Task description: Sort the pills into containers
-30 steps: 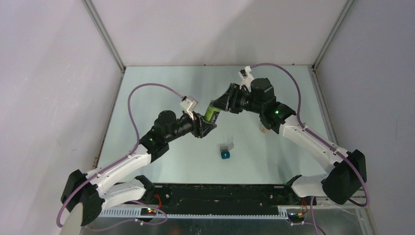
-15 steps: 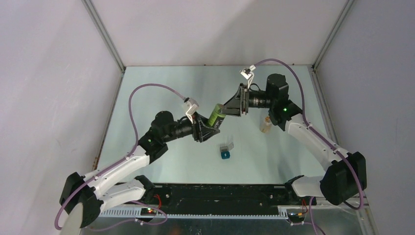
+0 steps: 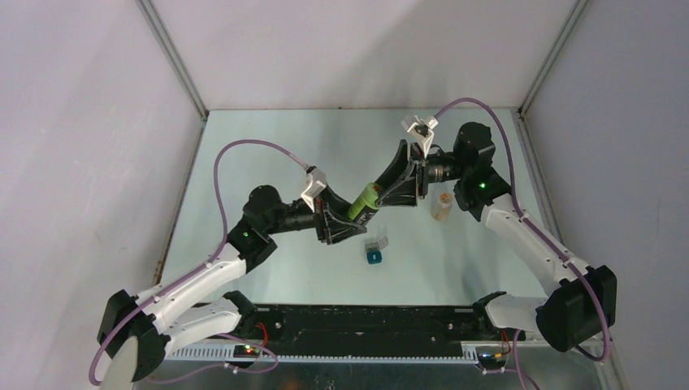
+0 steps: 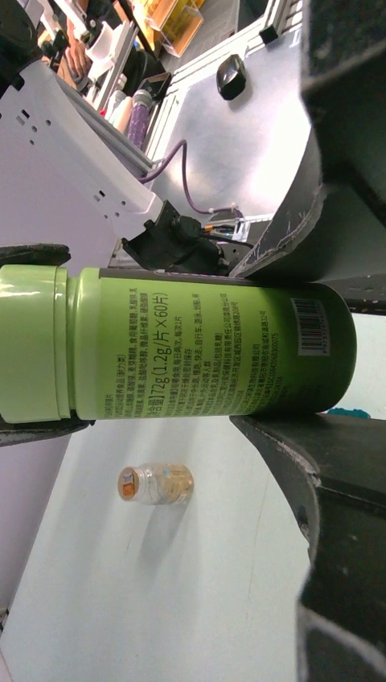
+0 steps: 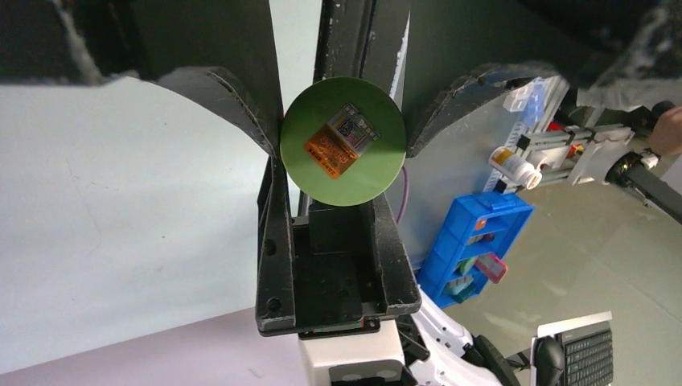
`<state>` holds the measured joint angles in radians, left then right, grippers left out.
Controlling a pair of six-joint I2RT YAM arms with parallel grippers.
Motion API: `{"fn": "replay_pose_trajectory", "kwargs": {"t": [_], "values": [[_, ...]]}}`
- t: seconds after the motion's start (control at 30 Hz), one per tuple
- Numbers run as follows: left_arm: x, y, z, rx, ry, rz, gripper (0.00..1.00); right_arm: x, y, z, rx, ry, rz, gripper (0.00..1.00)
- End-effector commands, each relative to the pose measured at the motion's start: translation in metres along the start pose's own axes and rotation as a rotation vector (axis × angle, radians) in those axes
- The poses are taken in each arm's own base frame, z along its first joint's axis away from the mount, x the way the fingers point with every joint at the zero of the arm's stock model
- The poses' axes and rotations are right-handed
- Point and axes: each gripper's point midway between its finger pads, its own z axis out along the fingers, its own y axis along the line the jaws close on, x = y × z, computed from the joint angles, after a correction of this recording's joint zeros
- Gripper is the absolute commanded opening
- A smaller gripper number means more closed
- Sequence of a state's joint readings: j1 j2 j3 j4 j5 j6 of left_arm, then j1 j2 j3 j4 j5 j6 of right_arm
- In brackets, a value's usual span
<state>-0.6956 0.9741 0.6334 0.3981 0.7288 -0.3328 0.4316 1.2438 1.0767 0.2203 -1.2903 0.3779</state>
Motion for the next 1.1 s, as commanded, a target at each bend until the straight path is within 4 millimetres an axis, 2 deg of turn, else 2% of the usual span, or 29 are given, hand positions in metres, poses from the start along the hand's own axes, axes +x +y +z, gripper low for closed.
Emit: {"fn": "replay_pose_trajectory", "kwargs": {"t": [0.0, 0.2, 0.37, 0.57, 0.63, 0.7, 0.77, 0.8, 0.83, 0.87, 0.93, 1.07], "values": [[0.0, -0.026, -0.005, 0.137, 0.013, 0.035, 0.0, -0.014, 0.012, -0.007, -0.028, -0.016, -0.138, 0.08], [0.005, -0.023, -0.004, 0.137, 0.049, 0.02, 0.0, -0.012, 0.021, -0.011, -0.055, 0.001, -0.198, 0.08], [0.007, -0.023, -0.002, 0.143, 0.055, 0.009, 0.0, -0.01, 0.016, -0.011, -0.024, -0.001, -0.19, 0.08], [0.001, -0.026, 0.003, 0.167, 0.045, -0.047, 0.0, -0.006, 0.029, -0.015, -0.031, 0.013, -0.289, 0.11], [-0.001, -0.025, 0.005, 0.169, 0.037, -0.071, 0.0, -0.006, 0.028, -0.015, -0.012, 0.01, -0.29, 0.12], [-0.002, -0.019, 0.008, 0.135, 0.02, -0.084, 0.0, -0.009, 0.022, -0.014, 0.029, -0.003, -0.252, 0.17], [-0.002, -0.011, 0.009, 0.092, 0.006, -0.086, 0.0, -0.012, 0.014, -0.012, 0.087, -0.021, -0.199, 0.31], [-0.003, -0.007, 0.009, 0.07, -0.001, -0.078, 0.0, -0.012, 0.005, -0.012, 0.145, -0.031, -0.165, 0.48], [-0.004, -0.001, 0.01, 0.035, -0.011, -0.077, 0.0, -0.01, 0.002, -0.009, 0.164, -0.03, -0.147, 0.56], [-0.006, 0.002, 0.01, 0.019, -0.018, -0.066, 0.0, -0.005, -0.004, -0.007, 0.21, -0.023, -0.103, 0.71], [-0.009, 0.008, 0.009, -0.02, -0.034, -0.051, 0.0, 0.0, -0.01, -0.005, 0.265, -0.024, -0.037, 0.85], [-0.009, 0.014, 0.007, -0.06, -0.043, -0.022, 0.0, -0.012, -0.016, -0.003, 0.362, -0.128, 0.107, 0.9]]}}
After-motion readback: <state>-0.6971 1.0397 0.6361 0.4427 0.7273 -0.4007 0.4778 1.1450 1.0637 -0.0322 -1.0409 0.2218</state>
